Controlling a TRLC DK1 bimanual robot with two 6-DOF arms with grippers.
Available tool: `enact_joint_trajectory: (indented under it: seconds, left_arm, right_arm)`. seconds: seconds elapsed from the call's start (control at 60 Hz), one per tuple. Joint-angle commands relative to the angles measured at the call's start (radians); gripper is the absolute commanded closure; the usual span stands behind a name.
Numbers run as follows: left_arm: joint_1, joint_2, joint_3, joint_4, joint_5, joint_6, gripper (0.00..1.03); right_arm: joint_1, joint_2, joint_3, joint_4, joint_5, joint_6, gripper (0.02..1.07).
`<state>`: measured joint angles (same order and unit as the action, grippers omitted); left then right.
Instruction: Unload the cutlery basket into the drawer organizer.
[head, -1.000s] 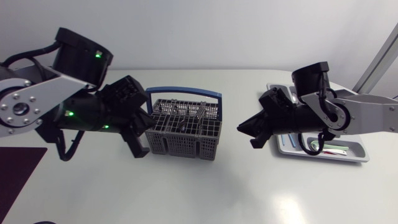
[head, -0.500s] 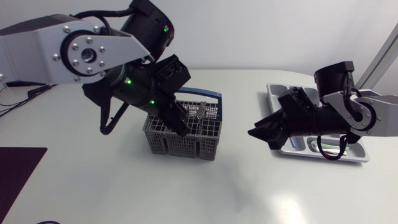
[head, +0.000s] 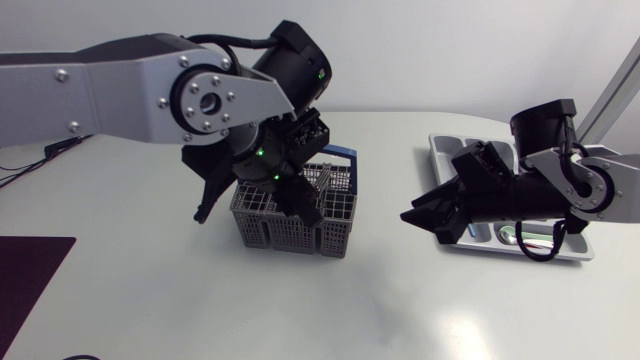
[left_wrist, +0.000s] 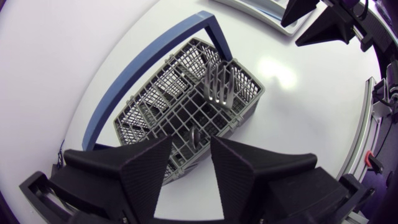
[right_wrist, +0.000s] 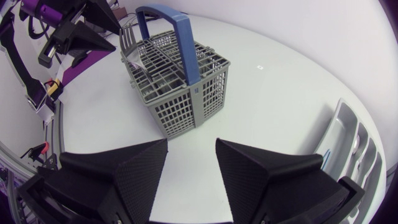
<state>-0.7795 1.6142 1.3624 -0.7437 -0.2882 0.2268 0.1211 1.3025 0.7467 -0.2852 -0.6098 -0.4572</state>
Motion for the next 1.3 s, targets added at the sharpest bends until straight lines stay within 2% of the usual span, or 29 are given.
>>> enact_joint_trajectory:
  seconds: [0.0, 0.283, 0.683, 0.75, 0.817, 1.0, 1.083, 1.283]
  left_arm:
    - [-0.012, 0.030, 0.024, -0.011, -0.025, -0.029, 0.50]
    - [-0.020, 0.076, 0.014, 0.001, -0.088, -0.030, 0.51]
    - [-0.021, 0.131, -0.009, 0.058, -0.123, -0.024, 0.52]
    - [-0.021, 0.138, -0.016, 0.069, -0.134, -0.024, 0.57]
    - [-0.020, 0.142, -0.017, 0.073, -0.144, -0.021, 0.58]
    - [-0.018, 0.148, -0.023, 0.076, -0.144, -0.021, 0.73]
    - [-0.018, 0.148, -0.028, 0.076, -0.144, -0.021, 0.83]
    - [-0.023, 0.139, -0.029, 0.070, -0.144, -0.014, 0.88]
  right_arm:
    - [-0.008, -0.006, -0.027, -0.008, -0.010, -0.017, 0.49]
    - [-0.009, -0.006, -0.030, -0.008, -0.013, -0.023, 0.49]
    - [-0.017, -0.009, -0.038, -0.016, -0.018, -0.037, 0.49]
    - [-0.024, -0.011, -0.038, -0.017, -0.022, -0.038, 0.49]
    - [-0.028, -0.011, -0.038, -0.017, -0.024, -0.038, 0.49]
    - [-0.031, -0.011, -0.041, -0.016, -0.025, -0.041, 0.49]
    - [-0.031, -0.011, -0.046, -0.014, -0.025, -0.041, 0.49]
    - [-0.034, -0.014, -0.047, -0.016, -0.024, -0.043, 0.48]
